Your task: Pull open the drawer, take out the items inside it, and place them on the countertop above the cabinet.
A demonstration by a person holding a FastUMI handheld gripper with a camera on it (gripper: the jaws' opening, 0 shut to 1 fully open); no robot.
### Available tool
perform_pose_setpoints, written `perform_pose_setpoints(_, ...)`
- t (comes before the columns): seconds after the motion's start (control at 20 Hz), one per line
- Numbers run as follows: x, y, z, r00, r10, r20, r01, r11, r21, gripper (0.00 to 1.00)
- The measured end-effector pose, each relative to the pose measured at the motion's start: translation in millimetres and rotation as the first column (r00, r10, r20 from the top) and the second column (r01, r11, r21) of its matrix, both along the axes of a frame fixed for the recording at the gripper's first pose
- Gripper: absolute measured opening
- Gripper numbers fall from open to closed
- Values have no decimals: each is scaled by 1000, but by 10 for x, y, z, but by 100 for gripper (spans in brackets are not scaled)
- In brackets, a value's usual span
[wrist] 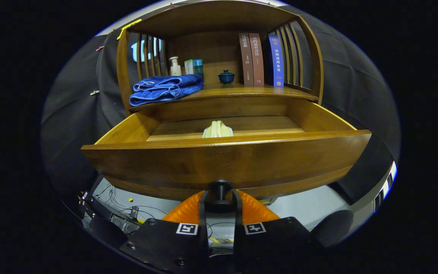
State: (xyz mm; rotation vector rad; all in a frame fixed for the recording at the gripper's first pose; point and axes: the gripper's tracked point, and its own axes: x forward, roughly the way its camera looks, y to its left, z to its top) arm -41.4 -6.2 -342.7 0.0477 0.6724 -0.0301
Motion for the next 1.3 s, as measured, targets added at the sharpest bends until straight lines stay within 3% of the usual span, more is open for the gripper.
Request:
perform_pose_setpoints(0.3, -38, 5, -52, 1000, -2, -21, 2, 1000, -2, 29)
perform_pose_setpoints(0.4, -31, 12, -79, 999, 4, -43, -5, 1000, -21, 36)
perform_pose_setpoints(0.5, -85, 28, -18, 999, 18, -41, -19, 999, -32, 48)
perform_pose_setpoints(0.65, -146, -3, 169, 998, 9, -61, -13, 998, -57, 100)
perform_pose_setpoints(0.75, -239, -28, 293, 995, 0, -98, -7, 997, -72, 99)
perform_pose_setpoints(0.95, -54, 90, 827, 999, 27, -32, -28, 999, -19, 99)
perform_pose_setpoints(1.3, 981, 137, 1356, 998, 63, 9, -63, 997, 36, 100)
